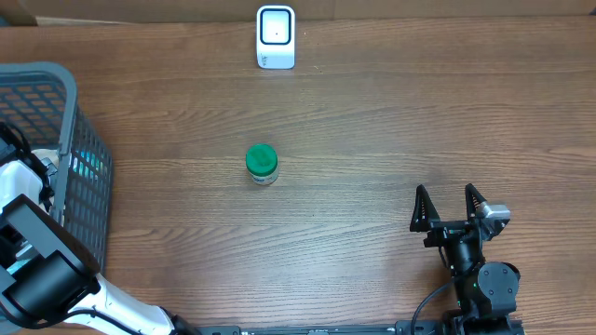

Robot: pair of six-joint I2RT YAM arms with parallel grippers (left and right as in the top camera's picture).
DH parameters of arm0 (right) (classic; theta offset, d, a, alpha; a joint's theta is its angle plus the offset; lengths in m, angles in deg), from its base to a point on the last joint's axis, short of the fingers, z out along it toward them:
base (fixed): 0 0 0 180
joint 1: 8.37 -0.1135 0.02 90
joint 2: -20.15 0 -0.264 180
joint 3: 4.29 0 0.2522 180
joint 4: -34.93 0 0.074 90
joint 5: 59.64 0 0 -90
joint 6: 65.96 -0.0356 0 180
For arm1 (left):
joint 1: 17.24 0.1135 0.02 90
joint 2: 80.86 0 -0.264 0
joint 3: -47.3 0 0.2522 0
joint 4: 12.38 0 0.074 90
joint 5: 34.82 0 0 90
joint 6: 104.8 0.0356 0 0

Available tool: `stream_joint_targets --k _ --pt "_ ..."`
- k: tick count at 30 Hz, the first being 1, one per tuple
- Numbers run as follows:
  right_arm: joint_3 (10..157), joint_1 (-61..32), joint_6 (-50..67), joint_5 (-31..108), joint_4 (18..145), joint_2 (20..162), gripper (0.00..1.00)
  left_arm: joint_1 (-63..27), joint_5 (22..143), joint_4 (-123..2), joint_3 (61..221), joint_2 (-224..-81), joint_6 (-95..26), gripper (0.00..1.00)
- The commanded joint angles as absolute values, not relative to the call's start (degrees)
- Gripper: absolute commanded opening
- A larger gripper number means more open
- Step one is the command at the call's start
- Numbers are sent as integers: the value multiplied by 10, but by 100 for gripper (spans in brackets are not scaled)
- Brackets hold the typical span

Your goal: Scan the item barcode

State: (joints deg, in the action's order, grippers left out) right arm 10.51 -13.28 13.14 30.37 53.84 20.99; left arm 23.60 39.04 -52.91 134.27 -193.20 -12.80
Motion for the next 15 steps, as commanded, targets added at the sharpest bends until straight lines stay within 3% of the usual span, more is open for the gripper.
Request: stream_joint_targets --k 1,3,15 --pt "99 -132 129 307 535 203 100 240 387 -569 1300 -2000 -126 16" --pt "99 -132 129 307 535 203 100 240 387 -580 1303 -2000 -127 5" --pt "99 -132 129 307 535 203 100 240 438 -702 1387 -2000 -157 4"
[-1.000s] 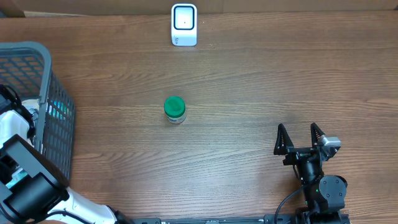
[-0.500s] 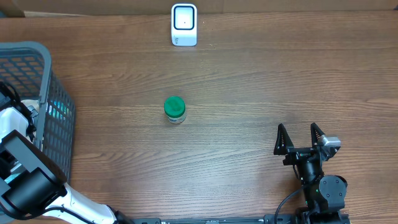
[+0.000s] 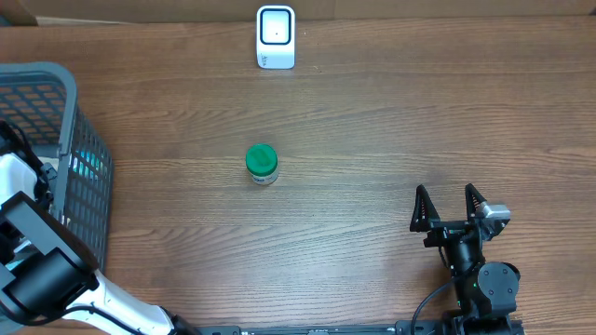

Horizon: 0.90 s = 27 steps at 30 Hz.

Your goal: Scan the item barcode

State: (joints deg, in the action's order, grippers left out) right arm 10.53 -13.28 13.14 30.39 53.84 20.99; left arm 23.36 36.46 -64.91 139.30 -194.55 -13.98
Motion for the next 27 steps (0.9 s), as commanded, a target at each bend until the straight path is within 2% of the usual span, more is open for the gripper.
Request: stream_joint_targets --k 1,14,19,23,24,27 --pt "99 -132 129 307 535 203 100 240 440 -724 1405 -2000 -157 4" --pt "99 -132 129 307 535 203 100 240 488 -962 1646 -1998 -157 4" --pt "99 -132 129 307 535 203 100 240 536 -1022 1706 -1986 -156 4" --pt "99 -132 129 307 535 203 100 240 529 -1050 1716 -1973 -157 4" --pt "99 -132 129 307 535 203 100 240 525 -1056 1715 -1973 -157 6" --pt "99 -132 129 307 535 203 100 241 512 -1060 1692 -1974 -156 36"
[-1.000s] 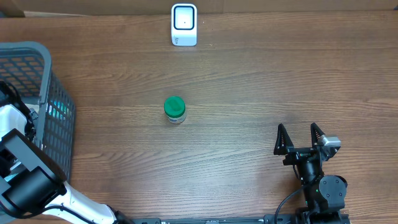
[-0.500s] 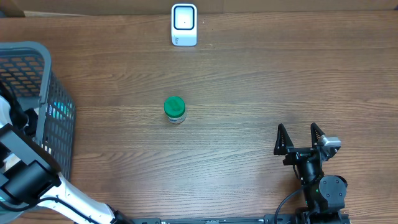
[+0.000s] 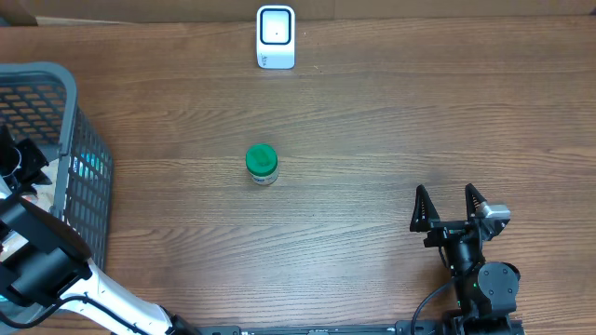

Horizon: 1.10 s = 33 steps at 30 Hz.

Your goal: Scan the item barcode

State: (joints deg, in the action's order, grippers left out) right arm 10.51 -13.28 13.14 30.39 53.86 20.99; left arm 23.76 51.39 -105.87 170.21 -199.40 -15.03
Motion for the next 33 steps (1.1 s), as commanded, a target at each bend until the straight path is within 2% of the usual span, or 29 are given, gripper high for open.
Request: stream_joint_targets --k 1,3,4,5,6,15,27,29,33 --pt "99 -132 129 307 535 203 100 241 509 -1060 1681 -1974 -156 40" --pt "99 -132 129 307 535 203 100 240 501 -1050 1653 -1974 -156 47" --pt "99 -132 129 307 535 203 100 240 496 -1042 1639 -1974 -156 56" --pt "99 -132 129 307 535 203 100 240 488 -1034 1624 -1974 -156 71" --pt "99 -132 129 307 535 203 100 240 480 -1025 1612 -1974 -156 100" --pt "99 -132 129 307 535 203 100 242 396 -933 1507 -1974 -157 100" --pt "99 -132 129 307 535 203 100 256 414 -793 1377 -1974 -157 99" --pt "99 -132 129 307 535 203 100 256 418 -779 1366 -1974 -157 92" --pt "99 -132 129 307 535 203 100 255 423 -770 1362 -1974 -156 54"
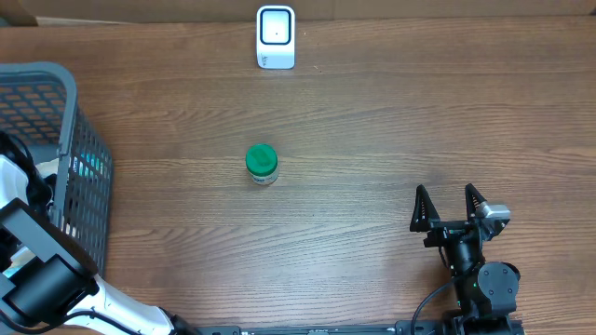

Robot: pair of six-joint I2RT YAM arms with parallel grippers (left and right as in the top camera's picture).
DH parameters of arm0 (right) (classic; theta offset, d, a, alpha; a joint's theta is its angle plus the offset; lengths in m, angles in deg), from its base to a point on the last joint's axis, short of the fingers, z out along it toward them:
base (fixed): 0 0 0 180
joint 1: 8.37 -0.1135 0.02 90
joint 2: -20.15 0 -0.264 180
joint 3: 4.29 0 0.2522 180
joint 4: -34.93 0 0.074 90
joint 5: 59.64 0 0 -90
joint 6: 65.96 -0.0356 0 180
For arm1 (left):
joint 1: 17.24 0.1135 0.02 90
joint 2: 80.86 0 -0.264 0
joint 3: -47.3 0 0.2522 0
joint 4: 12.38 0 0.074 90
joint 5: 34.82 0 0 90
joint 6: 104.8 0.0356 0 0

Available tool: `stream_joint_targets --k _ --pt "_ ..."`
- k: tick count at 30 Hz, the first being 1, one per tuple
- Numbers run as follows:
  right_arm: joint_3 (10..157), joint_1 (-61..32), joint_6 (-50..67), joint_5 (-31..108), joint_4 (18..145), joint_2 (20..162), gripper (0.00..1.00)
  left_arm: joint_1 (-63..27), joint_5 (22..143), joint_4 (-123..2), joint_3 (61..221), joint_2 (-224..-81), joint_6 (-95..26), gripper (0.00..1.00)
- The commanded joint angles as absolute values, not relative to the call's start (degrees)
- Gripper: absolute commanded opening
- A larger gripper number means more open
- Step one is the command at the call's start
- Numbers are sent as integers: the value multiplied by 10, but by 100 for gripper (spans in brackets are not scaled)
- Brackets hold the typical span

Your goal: Scan the item barcode

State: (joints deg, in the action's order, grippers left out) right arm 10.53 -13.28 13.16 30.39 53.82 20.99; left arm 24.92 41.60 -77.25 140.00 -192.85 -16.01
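Observation:
A small jar with a green lid stands upright near the middle of the table. The white barcode scanner stands at the far edge, its window facing up. My left arm reaches into the grey mesh basket at the left edge. The left gripper is down inside it, with its fingers hidden by the wrist and the mesh. My right gripper rests open at the near right, nothing between its fingers, far from the jar.
The basket holds some items, seen only as teal and white patches through the mesh. A cardboard edge runs along the back of the wooden table.
My left wrist has shifted a little toward the near side inside the basket, and its white link shows again. The jar, the scanner and the right arm have not moved.
My left arm has been in the basket at every moment, its wrist shifting slightly from one to the other: white link showing, then a dark end farther back, now the white link again. The jar stayed on the table and the right gripper stayed open in place.

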Motion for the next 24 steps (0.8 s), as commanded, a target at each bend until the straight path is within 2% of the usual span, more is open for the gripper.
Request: stream_joint_targets --k 1,3,8,11,17,24 --pt "99 -132 129 307 535 203 100 255 425 -770 1362 -1974 -156 43" --pt "99 -132 129 307 535 203 100 255 430 -770 1362 -1974 -156 27" --pt "99 -132 129 307 535 203 100 255 435 -770 1362 -1974 -157 15" --pt "99 -132 129 307 535 203 100 255 443 -770 1362 -1974 -156 4" --pt "99 -132 129 307 535 203 100 255 443 -791 1381 -1974 -157 4" --pt "99 -132 129 307 535 203 100 255 446 -881 1472 -1974 -156 4"
